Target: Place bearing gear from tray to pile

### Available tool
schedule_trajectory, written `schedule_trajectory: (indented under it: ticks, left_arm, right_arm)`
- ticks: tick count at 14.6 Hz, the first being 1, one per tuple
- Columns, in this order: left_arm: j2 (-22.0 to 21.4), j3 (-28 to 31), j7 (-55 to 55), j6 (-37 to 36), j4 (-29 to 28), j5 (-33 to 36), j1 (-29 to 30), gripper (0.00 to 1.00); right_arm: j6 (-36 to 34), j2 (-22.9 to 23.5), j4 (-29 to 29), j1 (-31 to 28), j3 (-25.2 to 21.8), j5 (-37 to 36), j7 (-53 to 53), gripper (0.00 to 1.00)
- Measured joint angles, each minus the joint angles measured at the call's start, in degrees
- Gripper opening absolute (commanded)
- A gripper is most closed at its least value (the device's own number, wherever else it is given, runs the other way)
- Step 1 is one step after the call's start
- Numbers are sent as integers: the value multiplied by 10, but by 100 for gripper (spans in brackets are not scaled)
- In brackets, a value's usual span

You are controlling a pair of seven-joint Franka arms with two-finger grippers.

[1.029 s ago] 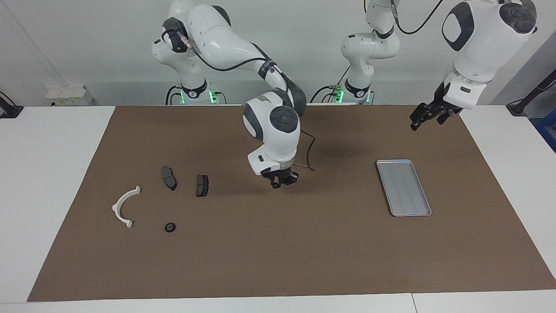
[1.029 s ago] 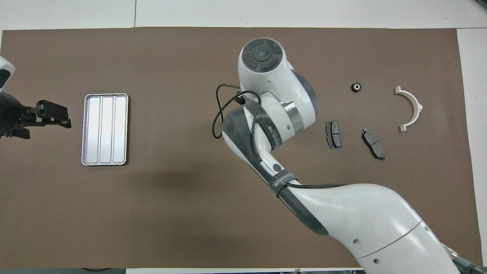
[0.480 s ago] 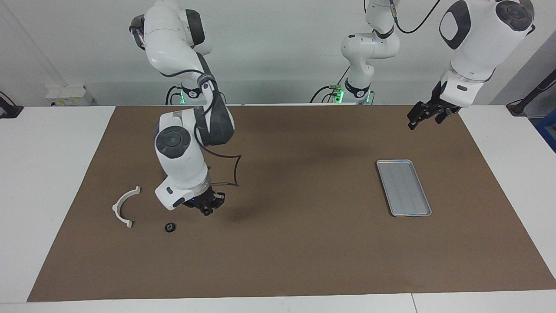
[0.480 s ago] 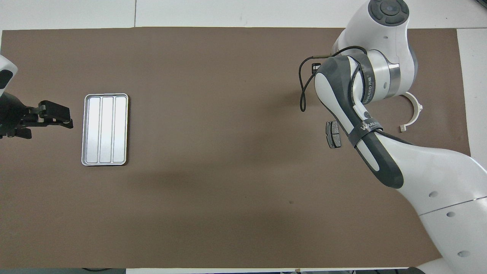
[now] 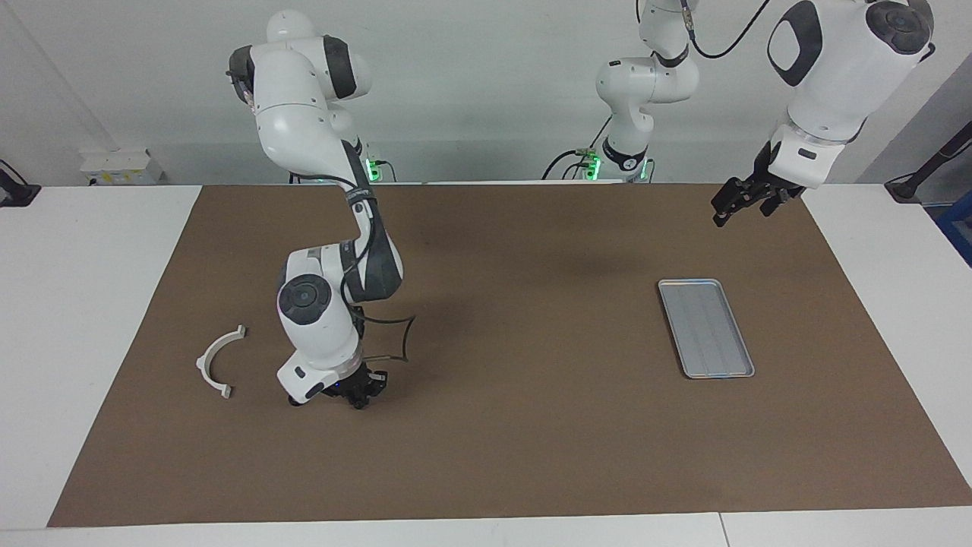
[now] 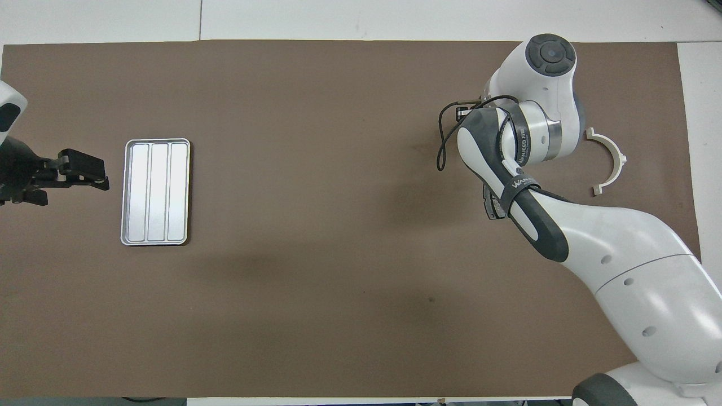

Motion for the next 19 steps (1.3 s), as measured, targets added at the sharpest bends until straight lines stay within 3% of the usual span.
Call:
schedule_trajectory:
  ticks: [2,3,4,5,13,15,19]
  left_arm:
    - [0,0,0,0,0,0,0,100]
    - [0,0,0,0,0,0,0,100]
    - [0,0,0,0,0,0,0,100]
    - [0,0,0,0,0,0,0,100]
    - [0,0,0,0,0,0,0,100]
    - [0,0,0,0,0,0,0,100]
    - [0,0,0,0,0,0,0,100]
  right_arm:
    - [0,-1,0,0,0,0,0,0]
    - [0,-1,0,0,0,0,0,20]
    - [0,-1,0,0,0,0,0,92]
    - [0,-1,0,0,0,0,0,100]
    - [-16,-12,1,3,2,-1,0,100]
    - [-50,-37,4,5,2,-11,0,100]
    - [-150,-128,9,10,3,-17,-1,100]
